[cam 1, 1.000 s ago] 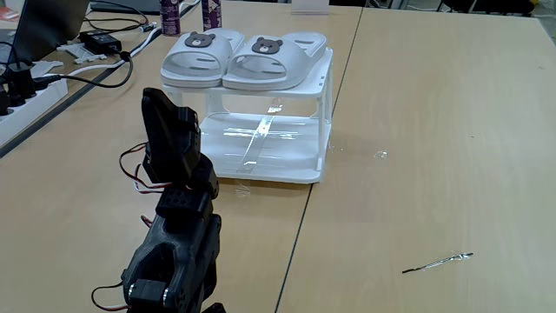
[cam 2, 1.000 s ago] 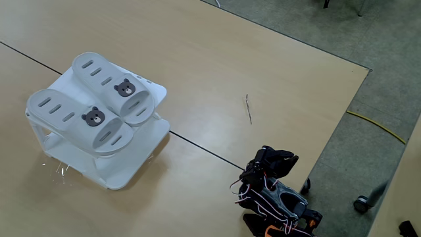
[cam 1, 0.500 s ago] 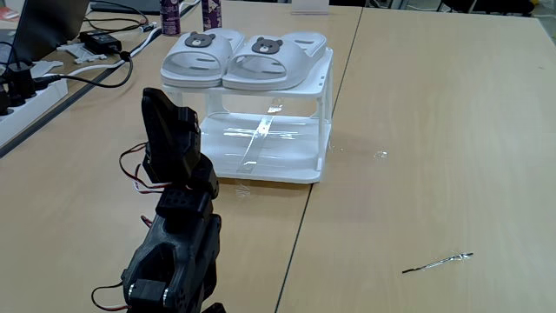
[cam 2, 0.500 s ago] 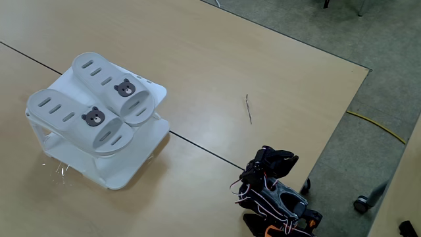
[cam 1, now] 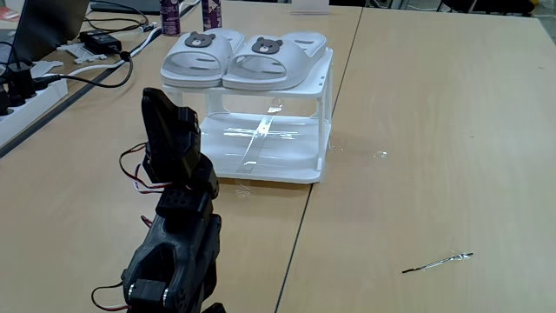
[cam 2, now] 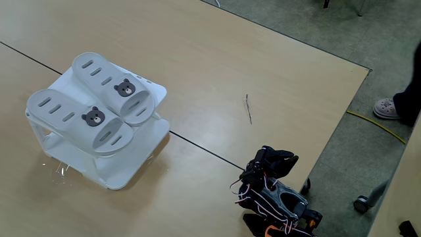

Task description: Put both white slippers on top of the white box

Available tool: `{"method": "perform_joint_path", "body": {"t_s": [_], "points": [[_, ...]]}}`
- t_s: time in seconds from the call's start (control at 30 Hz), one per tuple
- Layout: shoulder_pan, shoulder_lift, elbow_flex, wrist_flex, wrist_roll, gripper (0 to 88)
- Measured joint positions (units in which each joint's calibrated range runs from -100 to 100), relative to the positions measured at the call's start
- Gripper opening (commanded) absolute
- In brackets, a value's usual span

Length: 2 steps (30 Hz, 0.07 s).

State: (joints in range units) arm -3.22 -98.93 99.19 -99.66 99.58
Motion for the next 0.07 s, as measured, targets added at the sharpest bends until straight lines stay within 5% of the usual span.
{"method": "perform_joint_path", "body": {"t_s": [0.07], "points": [[0.00, 0.00, 0.00, 0.00, 0.00, 0.8]]}}
